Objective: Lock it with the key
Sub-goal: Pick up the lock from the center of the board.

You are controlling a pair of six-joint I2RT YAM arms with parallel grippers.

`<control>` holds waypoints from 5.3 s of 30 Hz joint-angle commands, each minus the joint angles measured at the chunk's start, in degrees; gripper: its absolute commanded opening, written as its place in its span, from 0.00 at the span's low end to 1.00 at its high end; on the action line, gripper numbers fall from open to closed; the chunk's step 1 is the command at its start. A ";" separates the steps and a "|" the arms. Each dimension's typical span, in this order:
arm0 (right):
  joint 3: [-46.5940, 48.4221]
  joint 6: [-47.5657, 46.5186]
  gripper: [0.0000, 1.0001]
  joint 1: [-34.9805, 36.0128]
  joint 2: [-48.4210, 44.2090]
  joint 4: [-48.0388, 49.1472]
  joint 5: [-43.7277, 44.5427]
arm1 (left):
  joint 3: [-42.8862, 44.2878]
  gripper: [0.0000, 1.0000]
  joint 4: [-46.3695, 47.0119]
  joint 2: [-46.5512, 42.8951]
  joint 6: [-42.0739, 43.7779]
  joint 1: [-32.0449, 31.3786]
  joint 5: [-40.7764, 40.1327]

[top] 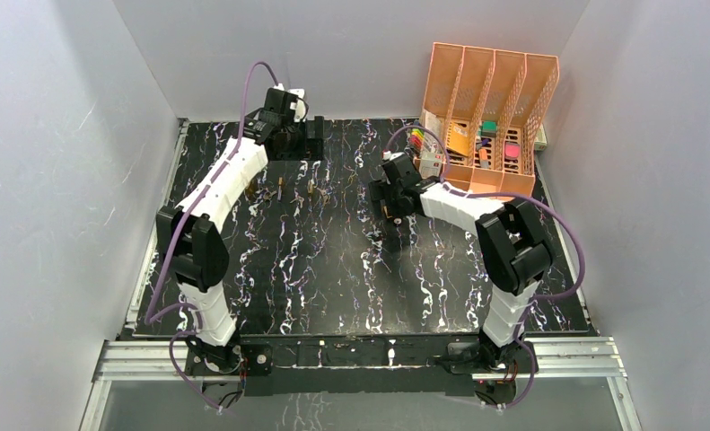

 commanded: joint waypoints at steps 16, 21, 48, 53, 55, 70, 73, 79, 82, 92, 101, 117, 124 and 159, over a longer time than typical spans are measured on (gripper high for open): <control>2.11 1.88 0.69 0.27 6.74 2.84 0.85 | -8.15 0.98 2.50 -9.84 2.58 4.57 6.92; 1.15 2.08 0.63 0.28 7.12 3.70 0.40 | -8.09 0.98 2.91 -10.43 2.41 5.40 8.50; -6.04 -12.13 0.56 0.21 -19.81 5.63 -44.76 | -35.97 0.96 40.53 -25.59 10.39 5.87 68.36; -4.24 -11.46 0.57 -0.39 -22.47 4.33 -52.61 | -38.96 0.93 48.90 -26.50 5.69 5.83 81.41; -2.92 -11.34 0.57 -0.72 -22.84 3.59 -55.61 | -39.51 0.92 50.50 -26.97 4.74 5.83 83.74; 6.97 -9.16 0.58 -1.17 -23.64 0.54 -71.91 | -37.52 0.77 49.81 -28.64 9.51 5.67 84.31; 8.74 -7.19 0.59 -1.20 -23.96 2.40 -73.12 | -37.14 0.69 49.80 -28.41 8.96 5.63 85.41; 9.39 -5.16 0.59 -1.24 -23.95 4.83 -71.94 | -36.98 0.35 50.10 -27.51 7.08 5.49 86.65; 9.32 -3.95 0.59 -1.25 -24.23 6.50 -71.78 | -37.08 0.00 48.93 -27.52 7.24 5.50 85.18; 13.90 -9.49 0.61 -1.26 -26.84 -0.05 -50.21 | -32.86 0.00 53.33 -22.88 -8.78 5.50 85.08; 4.60 -13.21 0.98 -1.24 -36.57 12.62 -40.28 | -30.22 0.00 78.73 -21.63 -32.89 5.55 73.12; -10.50 -10.62 0.98 -2.17 -39.58 50.84 -58.59 | -28.84 0.00 92.02 -27.33 -40.07 4.92 64.56; -9.60 -3.20 0.98 -2.12 -35.15 60.76 -58.98 | -28.88 0.00 92.85 -27.95 -40.80 4.78 64.75; -5.33 8.61 0.94 -2.61 -29.24 71.09 -59.20 | -28.53 0.00 94.06 -29.43 -39.04 4.84 62.21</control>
